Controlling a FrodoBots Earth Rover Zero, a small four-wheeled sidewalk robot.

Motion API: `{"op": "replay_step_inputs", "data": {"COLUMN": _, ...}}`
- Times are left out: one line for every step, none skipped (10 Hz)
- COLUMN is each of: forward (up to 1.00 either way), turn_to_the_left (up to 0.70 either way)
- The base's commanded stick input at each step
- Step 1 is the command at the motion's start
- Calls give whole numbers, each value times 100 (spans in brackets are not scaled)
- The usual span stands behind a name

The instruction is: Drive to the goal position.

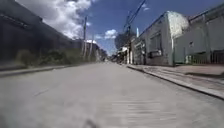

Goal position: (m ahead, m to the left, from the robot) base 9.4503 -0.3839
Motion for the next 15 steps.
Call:
{"op": "replay_step_inputs", "data": {"forward": 100, "turn_to_the_left": -2}}
{"op": "replay_step_inputs", "data": {"forward": 100, "turn_to_the_left": -2}}
{"op": "replay_step_inputs", "data": {"forward": 100, "turn_to_the_left": -2}}
{"op": "replay_step_inputs", "data": {"forward": 100, "turn_to_the_left": -2}}
{"op": "replay_step_inputs", "data": {"forward": 100, "turn_to_the_left": -2}}
{"op": "replay_step_inputs", "data": {"forward": 100, "turn_to_the_left": -2}}
{"op": "replay_step_inputs", "data": {"forward": 100, "turn_to_the_left": -2}}
{"op": "replay_step_inputs", "data": {"forward": 100, "turn_to_the_left": -2}}
{"op": "replay_step_inputs", "data": {"forward": 100, "turn_to_the_left": -4}}
{"op": "replay_step_inputs", "data": {"forward": 100, "turn_to_the_left": -21}}
{"op": "replay_step_inputs", "data": {"forward": 100, "turn_to_the_left": -32}}
{"op": "replay_step_inputs", "data": {"forward": 100, "turn_to_the_left": -40}}
{"op": "replay_step_inputs", "data": {"forward": 100, "turn_to_the_left": -40}}
{"op": "replay_step_inputs", "data": {"forward": 100, "turn_to_the_left": -9}}
{"op": "replay_step_inputs", "data": {"forward": 100, "turn_to_the_left": -6}}
